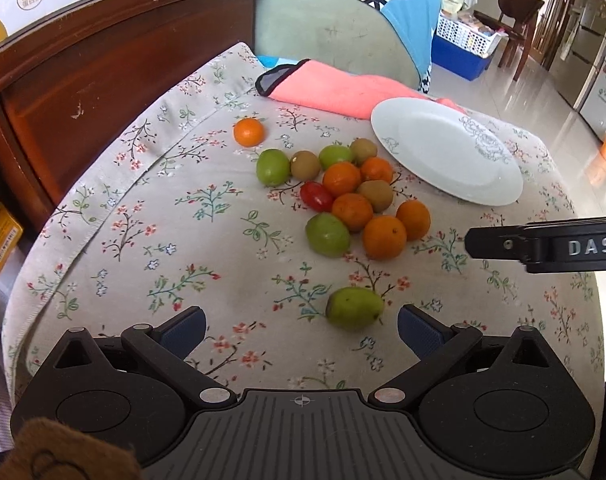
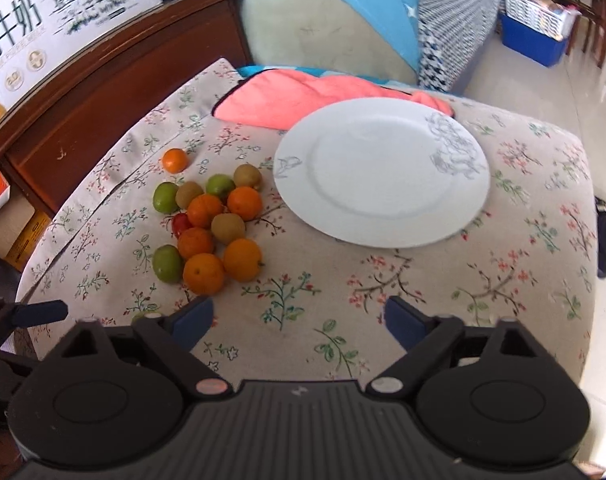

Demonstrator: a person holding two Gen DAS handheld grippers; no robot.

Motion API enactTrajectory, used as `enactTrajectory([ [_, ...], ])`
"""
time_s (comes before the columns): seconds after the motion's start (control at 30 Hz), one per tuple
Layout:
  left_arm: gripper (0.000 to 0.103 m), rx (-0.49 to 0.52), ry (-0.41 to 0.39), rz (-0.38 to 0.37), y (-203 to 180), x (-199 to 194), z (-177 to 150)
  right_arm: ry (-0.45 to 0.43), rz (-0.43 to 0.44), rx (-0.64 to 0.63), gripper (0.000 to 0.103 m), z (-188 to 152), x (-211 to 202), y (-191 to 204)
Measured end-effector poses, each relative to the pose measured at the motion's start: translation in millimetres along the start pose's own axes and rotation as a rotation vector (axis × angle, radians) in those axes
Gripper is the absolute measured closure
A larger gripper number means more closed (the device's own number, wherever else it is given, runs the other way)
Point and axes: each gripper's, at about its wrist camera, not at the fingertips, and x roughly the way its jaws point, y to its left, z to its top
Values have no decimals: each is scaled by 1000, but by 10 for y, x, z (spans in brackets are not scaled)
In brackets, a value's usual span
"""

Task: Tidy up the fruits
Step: 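Grasp the green mango with the left tool while the right tool grasps an orange, then carry the mango onto the white plate with the left tool while the right tool sets the orange there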

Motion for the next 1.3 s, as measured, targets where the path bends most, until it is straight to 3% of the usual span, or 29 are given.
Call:
enactTrajectory([
  [0.23, 6, 18, -23, -2, -99, 55, -9, -12, 49, 59, 48, 35, 154, -24],
  [0.37, 16, 47, -21, 7, -192, 92, -18, -28, 88, 85, 59, 76, 226, 2],
  [0.7, 53, 28, 0, -6, -205, 199, -32, -16, 116, 107, 68, 145, 432, 82],
  [0.8, 58, 34, -2, -13, -210, 205, -43, -23, 120, 138, 71, 140, 460, 26],
  [1.07, 58, 60, -17, -14, -231, 197, -107, -19, 141, 160, 72, 156, 492, 3],
  [1.17, 69, 44, -28, -28, -196, 180, -113, -19, 135, 145, 72, 162, 489, 29],
  [1.3, 70, 36, -35, -21, -179, 180, -105, -21, 138, 140, 73, 161, 478, 32],
])
